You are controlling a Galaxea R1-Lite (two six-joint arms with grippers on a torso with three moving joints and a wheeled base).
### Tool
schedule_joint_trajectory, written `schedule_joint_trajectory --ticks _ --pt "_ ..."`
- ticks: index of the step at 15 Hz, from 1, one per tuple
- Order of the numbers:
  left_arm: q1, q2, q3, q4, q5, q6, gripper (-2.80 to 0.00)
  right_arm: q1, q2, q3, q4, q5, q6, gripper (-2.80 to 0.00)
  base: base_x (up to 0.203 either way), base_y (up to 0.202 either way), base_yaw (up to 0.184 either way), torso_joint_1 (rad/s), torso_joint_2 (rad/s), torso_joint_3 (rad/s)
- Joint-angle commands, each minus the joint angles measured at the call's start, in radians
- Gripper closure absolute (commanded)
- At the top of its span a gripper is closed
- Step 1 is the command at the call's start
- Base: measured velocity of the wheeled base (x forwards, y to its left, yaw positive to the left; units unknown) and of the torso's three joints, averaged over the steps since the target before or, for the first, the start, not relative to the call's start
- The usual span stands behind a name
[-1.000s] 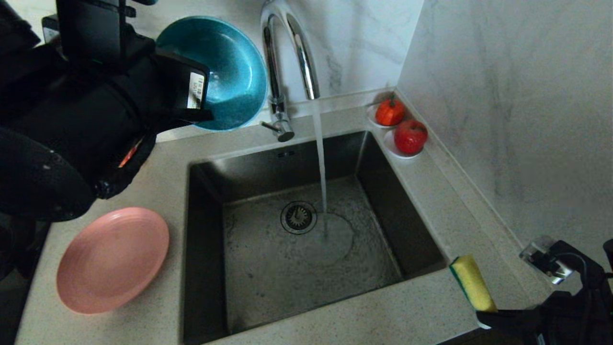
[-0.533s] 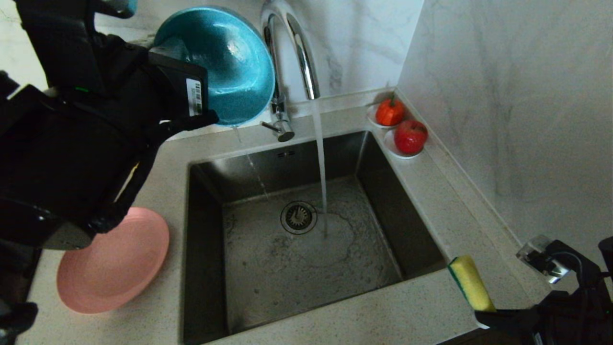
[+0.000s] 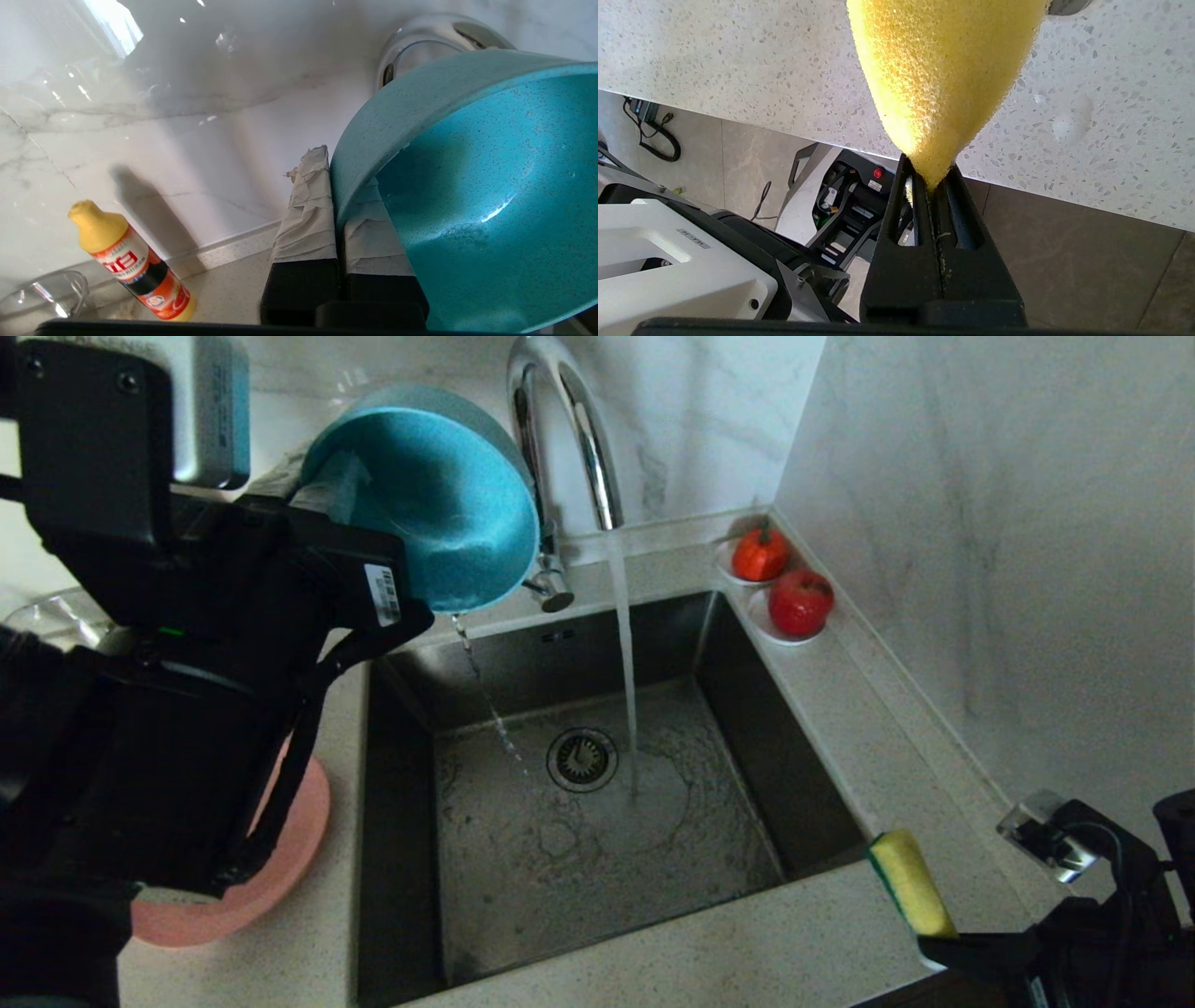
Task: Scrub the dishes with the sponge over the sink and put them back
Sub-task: Wipe the bowl
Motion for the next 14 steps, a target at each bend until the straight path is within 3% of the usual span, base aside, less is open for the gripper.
schedule_joint_trajectory --ticks 1,11,13,14 --pt "0.001 0.02 0.056 -0.046 -0.013 0.014 0.0 0.0 0.015 -0.002 -0.002 0.001 0.0 0.0 0.0 0.0 0.0 0.0 0.0 0.0" --pt "0.002 -0.018 0.099 -0.047 -0.018 0.048 0.0 0.0 0.023 -0.019 -0.001 0.003 -0.001 0.0 0.0 0.0 0.0 0.0 0.0 0.0" --pt "0.055 -0.018 0.128 -0.035 -0.001 0.05 0.0 0.006 0.019 -0.027 -0.001 0.007 -0.001 0.0 0.0 0.0 0.0 0.0 0.0 0.0" --pt "0.062 -0.027 0.123 0.023 0.004 0.049 0.0 0.012 0.018 -0.034 0.002 0.022 0.0 0.0 0.0 0.0 0.0 0.0 0.0 0.0"
